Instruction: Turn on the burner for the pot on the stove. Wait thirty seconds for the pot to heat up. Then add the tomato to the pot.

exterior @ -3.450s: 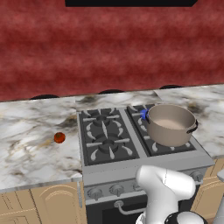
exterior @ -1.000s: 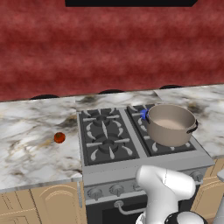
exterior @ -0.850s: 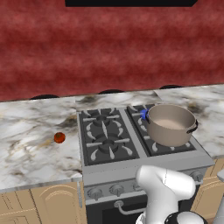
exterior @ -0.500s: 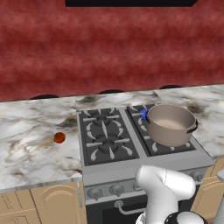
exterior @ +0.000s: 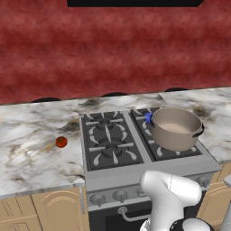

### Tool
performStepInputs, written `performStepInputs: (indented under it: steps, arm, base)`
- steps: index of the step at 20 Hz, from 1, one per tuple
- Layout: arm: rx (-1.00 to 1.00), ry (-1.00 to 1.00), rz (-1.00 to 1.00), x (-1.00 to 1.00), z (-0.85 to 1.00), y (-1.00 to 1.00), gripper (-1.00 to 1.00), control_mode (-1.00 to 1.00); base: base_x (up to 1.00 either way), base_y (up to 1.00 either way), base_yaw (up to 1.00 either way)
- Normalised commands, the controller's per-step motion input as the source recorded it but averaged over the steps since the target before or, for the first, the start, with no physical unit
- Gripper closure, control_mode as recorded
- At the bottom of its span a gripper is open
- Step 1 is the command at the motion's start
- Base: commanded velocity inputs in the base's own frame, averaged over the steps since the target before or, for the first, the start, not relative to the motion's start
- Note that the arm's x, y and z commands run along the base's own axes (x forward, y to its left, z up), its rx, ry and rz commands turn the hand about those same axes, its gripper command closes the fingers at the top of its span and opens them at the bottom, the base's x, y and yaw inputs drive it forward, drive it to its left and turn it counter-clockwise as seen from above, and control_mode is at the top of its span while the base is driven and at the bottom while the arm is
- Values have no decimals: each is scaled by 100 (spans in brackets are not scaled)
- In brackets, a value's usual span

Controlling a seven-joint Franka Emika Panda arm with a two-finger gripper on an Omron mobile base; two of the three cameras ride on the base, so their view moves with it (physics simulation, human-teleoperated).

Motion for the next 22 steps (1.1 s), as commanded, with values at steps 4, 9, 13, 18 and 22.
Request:
performStepInputs:
  steps: [4,9,13,18,22]
  arm:
    - [0,0,0,0,0,0,100,-100]
    - [0,0,0,0,0,0,100,-100]
    - [0,0,0,0,0,0,100,-100]
    - [0,0,0,0,0,0,100,-100]
    - [0,0,0,0,0,0,100,-100]
  base:
    - [0,0,0]
    - [0,0,0]
    - [0,0,0]
    - [0,0,0]
    - [0,0,0]
